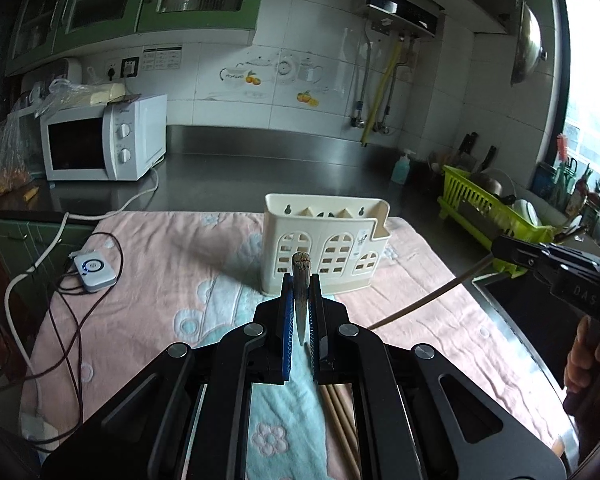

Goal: Organize utensils
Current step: 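Lift the left tool's chopstick over the white holder while the right tool carries its chopstick there, then open the left tool over the holder while the right tool releases its chopstick into it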

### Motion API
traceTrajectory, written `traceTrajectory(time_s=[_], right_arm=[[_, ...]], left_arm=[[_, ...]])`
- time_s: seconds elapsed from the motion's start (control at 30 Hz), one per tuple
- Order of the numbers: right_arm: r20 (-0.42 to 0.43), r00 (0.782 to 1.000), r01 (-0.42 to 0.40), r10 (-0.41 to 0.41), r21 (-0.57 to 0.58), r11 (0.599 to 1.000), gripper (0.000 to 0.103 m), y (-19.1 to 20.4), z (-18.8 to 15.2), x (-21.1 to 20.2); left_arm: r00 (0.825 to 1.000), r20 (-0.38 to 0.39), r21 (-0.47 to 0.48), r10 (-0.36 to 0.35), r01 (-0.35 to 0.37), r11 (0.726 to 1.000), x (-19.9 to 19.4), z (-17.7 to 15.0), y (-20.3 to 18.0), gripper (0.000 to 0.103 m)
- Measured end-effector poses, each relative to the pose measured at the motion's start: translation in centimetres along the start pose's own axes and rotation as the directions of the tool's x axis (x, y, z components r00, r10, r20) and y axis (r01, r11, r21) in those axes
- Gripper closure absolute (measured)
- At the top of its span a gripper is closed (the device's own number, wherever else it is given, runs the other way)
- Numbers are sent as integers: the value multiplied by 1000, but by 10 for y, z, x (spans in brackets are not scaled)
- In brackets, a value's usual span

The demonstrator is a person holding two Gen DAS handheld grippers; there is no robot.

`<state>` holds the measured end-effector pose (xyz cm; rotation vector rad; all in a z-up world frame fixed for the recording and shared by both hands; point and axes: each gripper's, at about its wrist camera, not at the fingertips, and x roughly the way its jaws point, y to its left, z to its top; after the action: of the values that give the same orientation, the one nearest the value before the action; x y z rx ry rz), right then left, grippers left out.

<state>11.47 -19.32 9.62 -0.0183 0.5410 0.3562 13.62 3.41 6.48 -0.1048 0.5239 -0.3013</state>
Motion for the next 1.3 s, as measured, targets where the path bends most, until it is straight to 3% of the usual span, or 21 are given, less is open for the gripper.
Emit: traceTrajectory(time_s=[0.3,0.57,0.73,1.07,1.3], right_arm=[[12,1000,3,-3,-37,999,96,-11,57,-13],[68,996,58,-53,-74,996,96,-22,103,-34],[104,992,81,-74,-70,994,96,-32,124,-38],[105,989,109,-103,-54,993,96,-44,142,11],[122,985,127,-120,-51,991,96,-46,150,29]], left_arm=[[999,45,22,-31,30,999,3,47,-11,97],[986,161,19,-46,43,999,-9,106,-15,97],[977,211,1,-19,19,1000,-5,132,-15,97],[991,122,-37,63,-59,998,45,148,4,97],[994,82,-43,68,-64,997,69,140,16,97]])
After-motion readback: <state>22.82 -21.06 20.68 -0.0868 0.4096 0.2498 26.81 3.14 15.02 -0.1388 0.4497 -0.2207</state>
